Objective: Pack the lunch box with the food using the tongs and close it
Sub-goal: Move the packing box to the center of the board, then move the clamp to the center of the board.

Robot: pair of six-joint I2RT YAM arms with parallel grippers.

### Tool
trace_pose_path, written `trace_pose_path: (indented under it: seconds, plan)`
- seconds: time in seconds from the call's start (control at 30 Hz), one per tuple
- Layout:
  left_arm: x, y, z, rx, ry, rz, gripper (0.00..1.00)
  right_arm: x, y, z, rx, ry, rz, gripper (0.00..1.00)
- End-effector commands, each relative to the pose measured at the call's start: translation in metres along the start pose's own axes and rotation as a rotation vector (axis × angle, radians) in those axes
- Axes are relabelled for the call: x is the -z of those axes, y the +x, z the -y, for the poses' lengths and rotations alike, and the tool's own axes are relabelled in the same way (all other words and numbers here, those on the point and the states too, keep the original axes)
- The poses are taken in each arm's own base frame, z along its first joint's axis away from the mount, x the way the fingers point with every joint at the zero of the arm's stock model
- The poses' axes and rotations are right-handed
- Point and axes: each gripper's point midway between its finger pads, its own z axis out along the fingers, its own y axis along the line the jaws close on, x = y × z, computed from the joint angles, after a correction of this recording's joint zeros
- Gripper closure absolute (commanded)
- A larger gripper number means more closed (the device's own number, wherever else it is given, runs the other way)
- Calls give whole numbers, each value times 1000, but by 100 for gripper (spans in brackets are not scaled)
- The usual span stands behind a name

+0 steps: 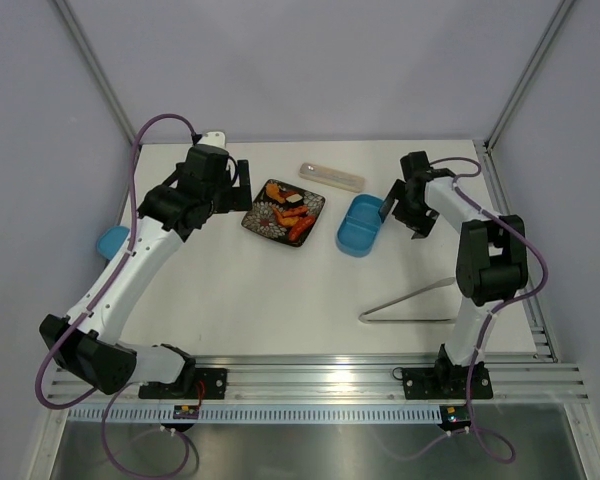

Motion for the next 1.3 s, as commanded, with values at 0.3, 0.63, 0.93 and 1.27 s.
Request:
trace_pose_path:
  seconds: [0.3,0.63,0.93,1.27]
  plan:
    - [8,-19,1,12,22,71,1,94,63,80,-165,56,76,2]
    - [8,-18,9,19,60,68,1,85,131,105,-239,117,-24,6]
    - [9,-15,9,38,68,69,1,42,138,91,-152,133,-89,25]
    - [14,-14,2,51,43,78,1,23,105,65,115,110,-90,78]
